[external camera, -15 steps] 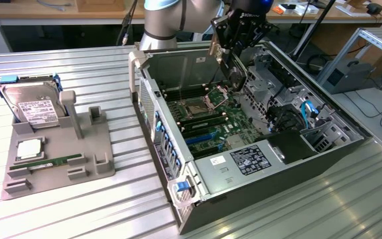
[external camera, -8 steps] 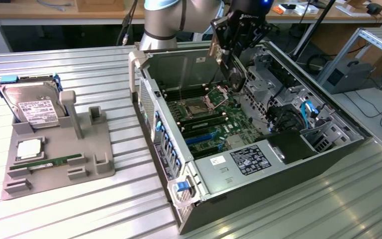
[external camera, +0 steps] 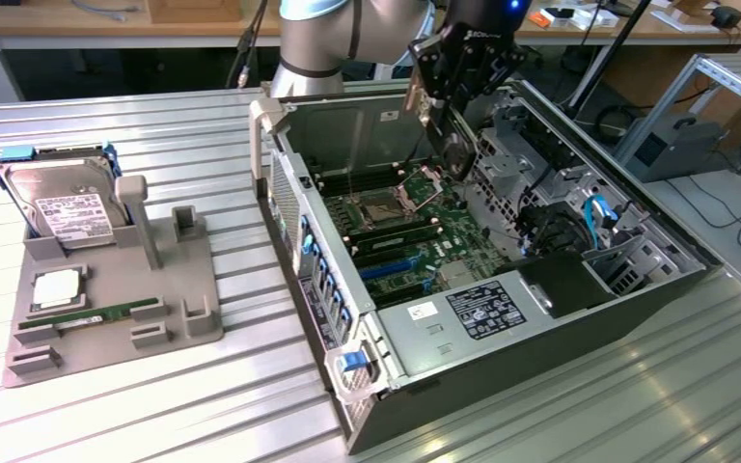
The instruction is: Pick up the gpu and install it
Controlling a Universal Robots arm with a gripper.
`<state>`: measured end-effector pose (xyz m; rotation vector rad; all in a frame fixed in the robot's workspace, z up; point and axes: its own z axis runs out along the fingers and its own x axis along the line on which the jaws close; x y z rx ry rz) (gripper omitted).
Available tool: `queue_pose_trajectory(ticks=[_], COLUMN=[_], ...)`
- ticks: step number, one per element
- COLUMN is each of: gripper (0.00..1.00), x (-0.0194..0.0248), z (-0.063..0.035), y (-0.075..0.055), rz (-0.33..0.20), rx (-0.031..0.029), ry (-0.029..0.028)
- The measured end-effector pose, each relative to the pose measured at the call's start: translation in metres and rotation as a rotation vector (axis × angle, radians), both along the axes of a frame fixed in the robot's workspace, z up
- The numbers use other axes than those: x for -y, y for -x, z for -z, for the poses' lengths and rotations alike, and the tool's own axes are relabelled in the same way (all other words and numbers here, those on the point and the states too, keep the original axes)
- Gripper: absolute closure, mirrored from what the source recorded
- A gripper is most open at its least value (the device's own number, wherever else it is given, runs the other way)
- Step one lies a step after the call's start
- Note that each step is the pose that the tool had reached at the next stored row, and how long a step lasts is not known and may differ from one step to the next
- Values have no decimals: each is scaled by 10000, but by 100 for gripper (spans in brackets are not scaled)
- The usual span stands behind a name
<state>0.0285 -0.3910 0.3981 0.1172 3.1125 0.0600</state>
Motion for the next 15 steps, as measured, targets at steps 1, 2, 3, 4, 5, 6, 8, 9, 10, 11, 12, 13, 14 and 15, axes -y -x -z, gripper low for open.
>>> queue_pose_trajectory(ticks=[1, 2, 3, 4, 5, 6, 8, 9, 10, 11, 12, 13, 14, 15], gripper=[73, 73, 73, 73, 73, 73, 73, 73, 73, 73, 73, 73, 73, 73], x=[0, 0, 0, 0, 0, 0, 0, 0, 0, 0, 0, 0, 0, 0], z=[5, 8, 10, 15, 20, 28, 37, 42, 46, 51, 56, 62, 68, 71], y=[-1, -1, -1, -2, -2, -3, -3, -3, -3, -4, -4, -4, -4, -4], rz=[0, 0, 0, 0, 0, 0, 0, 0, 0, 0, 0, 0, 0, -1], rx=[0, 0, 0, 0, 0, 0, 0, 0, 0, 0, 0, 0, 0, 0], ry=[0, -1, 0, 0, 0, 0, 0, 0, -1, 0, 0, 0, -1, 0])
